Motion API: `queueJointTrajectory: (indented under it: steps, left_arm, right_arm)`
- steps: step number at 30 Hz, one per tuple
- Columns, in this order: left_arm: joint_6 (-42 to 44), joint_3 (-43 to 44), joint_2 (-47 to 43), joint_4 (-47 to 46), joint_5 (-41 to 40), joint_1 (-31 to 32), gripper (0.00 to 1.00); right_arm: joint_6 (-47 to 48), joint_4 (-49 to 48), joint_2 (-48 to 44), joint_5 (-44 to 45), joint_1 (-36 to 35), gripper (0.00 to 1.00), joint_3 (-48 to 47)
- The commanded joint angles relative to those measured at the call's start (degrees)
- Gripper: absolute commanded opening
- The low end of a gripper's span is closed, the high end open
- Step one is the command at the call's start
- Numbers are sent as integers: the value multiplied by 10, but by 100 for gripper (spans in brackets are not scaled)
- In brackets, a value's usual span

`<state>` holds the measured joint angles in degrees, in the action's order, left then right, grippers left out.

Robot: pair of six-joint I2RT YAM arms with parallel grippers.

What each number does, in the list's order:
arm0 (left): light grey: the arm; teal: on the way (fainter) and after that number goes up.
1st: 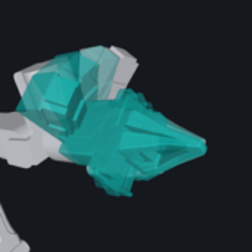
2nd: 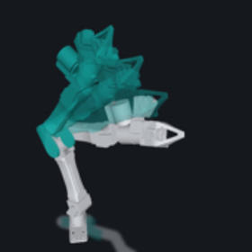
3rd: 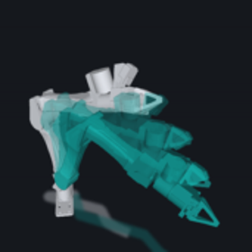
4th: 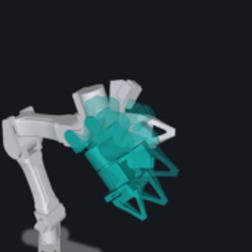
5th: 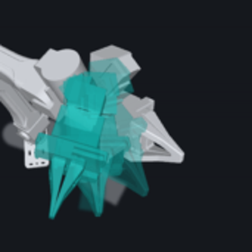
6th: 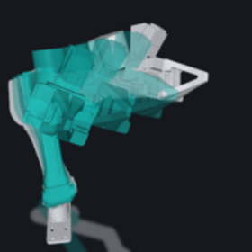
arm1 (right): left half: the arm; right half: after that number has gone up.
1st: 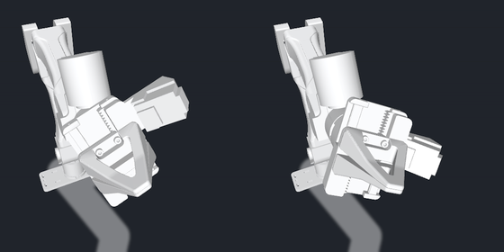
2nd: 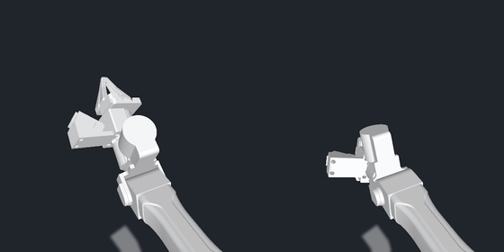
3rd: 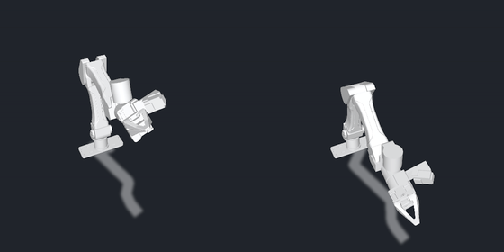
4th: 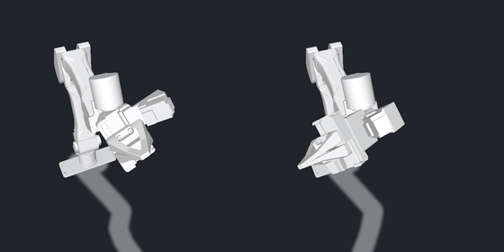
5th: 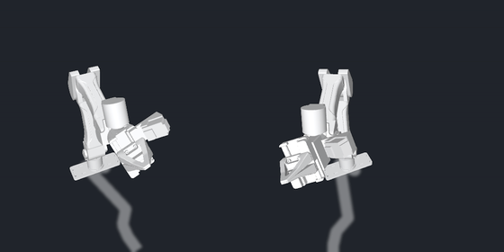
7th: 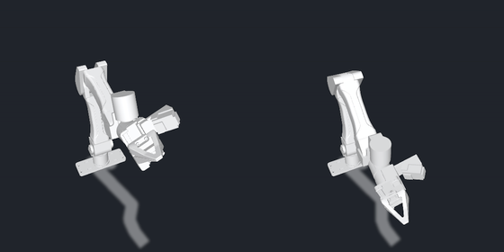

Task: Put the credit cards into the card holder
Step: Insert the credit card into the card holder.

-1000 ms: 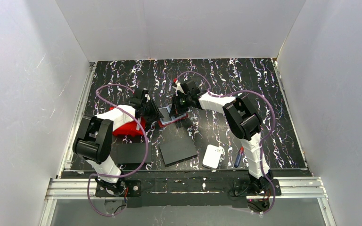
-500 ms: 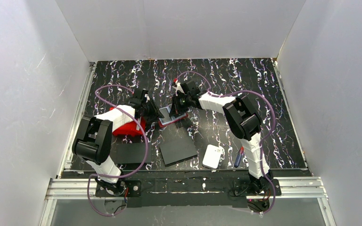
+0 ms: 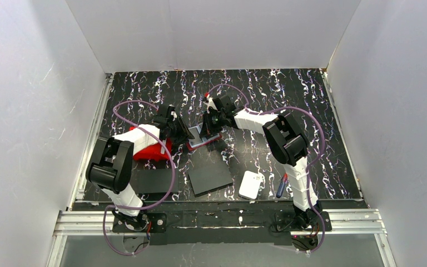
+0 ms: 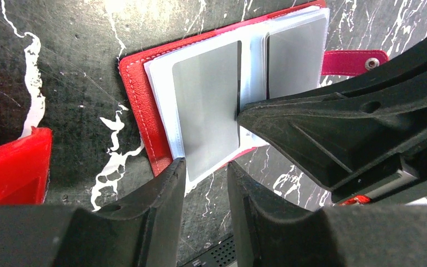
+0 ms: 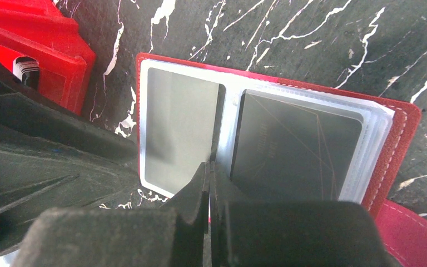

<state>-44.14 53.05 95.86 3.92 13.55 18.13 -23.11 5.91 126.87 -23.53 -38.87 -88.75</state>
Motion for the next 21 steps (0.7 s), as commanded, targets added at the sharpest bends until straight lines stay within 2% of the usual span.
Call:
queueJointTrajectory:
  steps: [1, 13, 21]
  left_arm:
    - [2, -8, 10, -1, 5, 2, 32]
    - [-2, -10, 24, -11, 12, 3, 31]
    - [-24, -23, 25, -67, 54, 3, 35]
  right_arm:
    - [23, 52, 37, 42, -7, 1, 2]
    - [22, 53, 41, 39, -8, 1, -1]
    - [20, 51, 42, 33, -9, 1, 0]
